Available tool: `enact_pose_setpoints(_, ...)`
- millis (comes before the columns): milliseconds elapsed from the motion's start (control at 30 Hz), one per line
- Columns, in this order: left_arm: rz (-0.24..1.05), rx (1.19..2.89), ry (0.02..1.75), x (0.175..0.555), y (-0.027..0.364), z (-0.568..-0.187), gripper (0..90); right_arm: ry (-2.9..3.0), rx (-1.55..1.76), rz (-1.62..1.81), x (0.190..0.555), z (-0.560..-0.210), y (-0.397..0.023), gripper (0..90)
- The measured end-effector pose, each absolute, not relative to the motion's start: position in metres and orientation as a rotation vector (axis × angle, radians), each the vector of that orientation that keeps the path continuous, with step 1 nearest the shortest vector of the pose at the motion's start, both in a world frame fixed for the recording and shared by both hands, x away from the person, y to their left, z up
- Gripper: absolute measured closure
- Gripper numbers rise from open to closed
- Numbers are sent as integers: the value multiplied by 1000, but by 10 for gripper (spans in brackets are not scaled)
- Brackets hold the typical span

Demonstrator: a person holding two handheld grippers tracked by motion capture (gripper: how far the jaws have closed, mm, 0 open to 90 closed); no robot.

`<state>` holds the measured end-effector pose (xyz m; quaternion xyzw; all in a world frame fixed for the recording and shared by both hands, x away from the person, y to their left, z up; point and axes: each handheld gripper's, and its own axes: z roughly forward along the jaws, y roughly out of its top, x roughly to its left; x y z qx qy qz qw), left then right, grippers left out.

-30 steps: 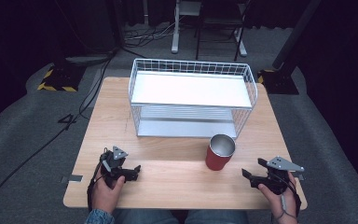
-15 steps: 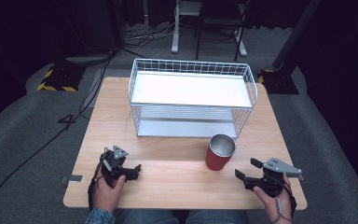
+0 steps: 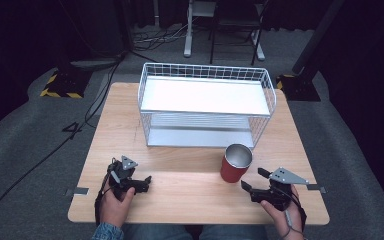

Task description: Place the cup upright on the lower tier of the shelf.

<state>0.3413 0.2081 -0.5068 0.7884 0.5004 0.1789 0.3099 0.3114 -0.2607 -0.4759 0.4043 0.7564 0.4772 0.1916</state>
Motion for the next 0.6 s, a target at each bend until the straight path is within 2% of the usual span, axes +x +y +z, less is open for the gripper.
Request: enact_pose_setpoints(600, 472, 2084, 1322, 341, 208, -507, 2, 2146, 1105, 1369, 332, -491, -230, 158)
